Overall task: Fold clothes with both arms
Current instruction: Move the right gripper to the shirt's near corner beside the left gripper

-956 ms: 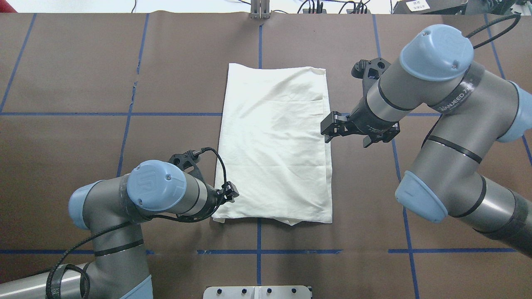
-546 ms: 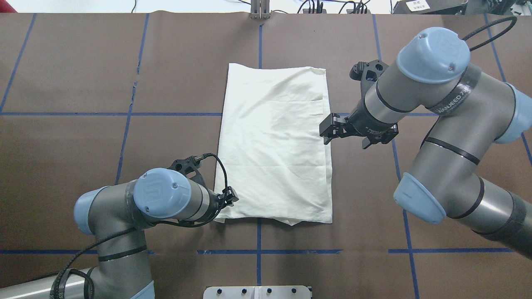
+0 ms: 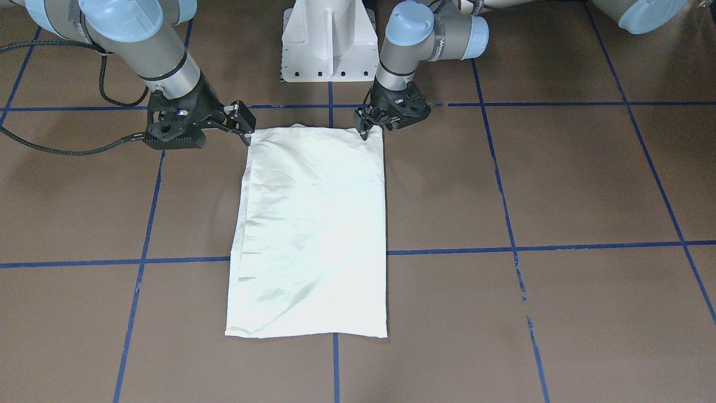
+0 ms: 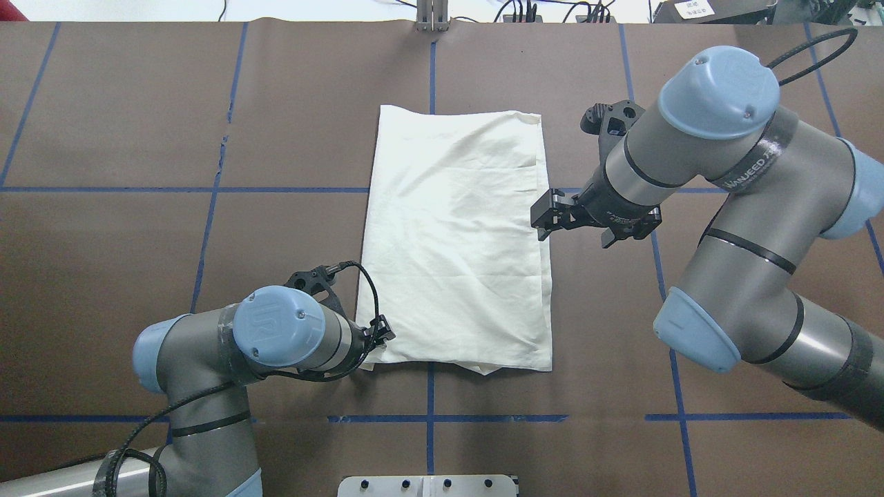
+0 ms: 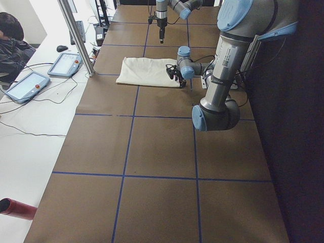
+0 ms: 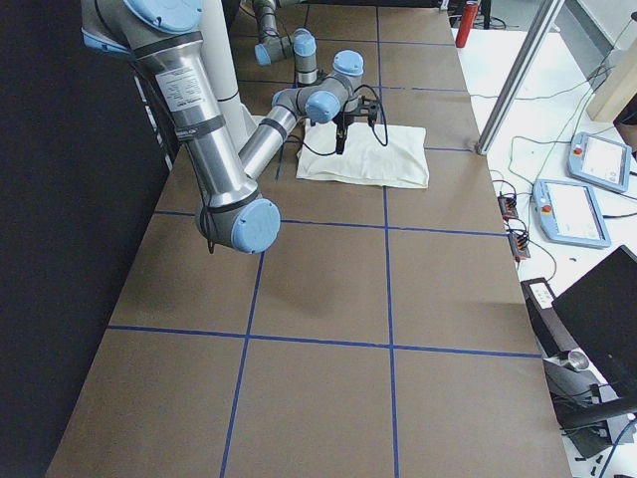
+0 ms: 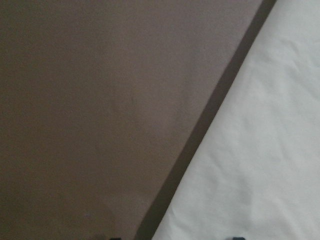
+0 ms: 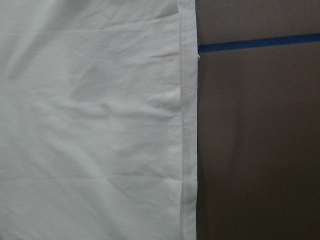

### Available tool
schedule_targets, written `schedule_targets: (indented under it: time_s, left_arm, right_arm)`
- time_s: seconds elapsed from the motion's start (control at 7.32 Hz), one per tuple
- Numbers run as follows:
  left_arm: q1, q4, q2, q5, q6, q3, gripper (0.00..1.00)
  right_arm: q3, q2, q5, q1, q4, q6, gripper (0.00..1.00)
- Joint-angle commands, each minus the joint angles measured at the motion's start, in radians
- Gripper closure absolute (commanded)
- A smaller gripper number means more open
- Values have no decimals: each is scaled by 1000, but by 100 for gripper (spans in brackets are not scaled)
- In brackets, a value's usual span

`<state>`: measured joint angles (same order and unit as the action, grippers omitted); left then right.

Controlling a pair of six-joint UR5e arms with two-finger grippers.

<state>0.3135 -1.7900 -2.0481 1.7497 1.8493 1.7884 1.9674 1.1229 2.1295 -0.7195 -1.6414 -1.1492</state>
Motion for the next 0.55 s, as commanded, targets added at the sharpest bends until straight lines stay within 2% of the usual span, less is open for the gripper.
schedule_targets:
  time_s: [0.0, 0.14, 0.27, 0.41]
  left_arm:
    - [-1, 0, -1, -1, 1, -1, 63]
    - [-1, 0, -3, -1, 1, 0, 82]
    - [-1, 0, -3, -5, -1, 0, 97]
    - [-1, 0, -14, -15, -4, 2, 100]
  right_arm:
    - [1, 0, 1, 0, 0, 0, 0]
    - [1, 0, 1, 0, 0, -1, 0]
    - [1, 0, 1, 0, 0, 0, 0]
    - [1, 0, 1, 0, 0, 0, 0]
